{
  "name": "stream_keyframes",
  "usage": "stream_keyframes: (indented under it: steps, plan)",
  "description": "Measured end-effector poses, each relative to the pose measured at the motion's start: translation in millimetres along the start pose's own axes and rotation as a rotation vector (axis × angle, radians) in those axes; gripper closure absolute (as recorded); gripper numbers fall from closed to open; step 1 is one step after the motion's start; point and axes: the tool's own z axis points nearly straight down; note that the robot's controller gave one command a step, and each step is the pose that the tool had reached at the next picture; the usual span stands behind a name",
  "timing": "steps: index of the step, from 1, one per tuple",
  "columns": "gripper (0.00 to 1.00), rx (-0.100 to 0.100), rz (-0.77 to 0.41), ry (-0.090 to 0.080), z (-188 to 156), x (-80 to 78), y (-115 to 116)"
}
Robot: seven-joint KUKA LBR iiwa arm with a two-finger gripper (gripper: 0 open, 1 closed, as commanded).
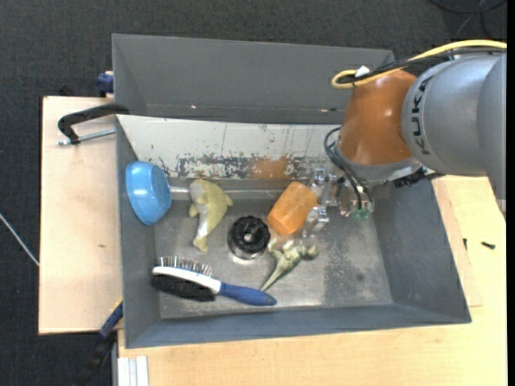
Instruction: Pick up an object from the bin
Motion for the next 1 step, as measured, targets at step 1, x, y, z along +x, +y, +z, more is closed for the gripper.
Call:
stream_keyframes:
  steps: [1]
  plan:
    - [1.0, -0.001, -0.064, -0.017, -189.5, 28.0, 11.1]
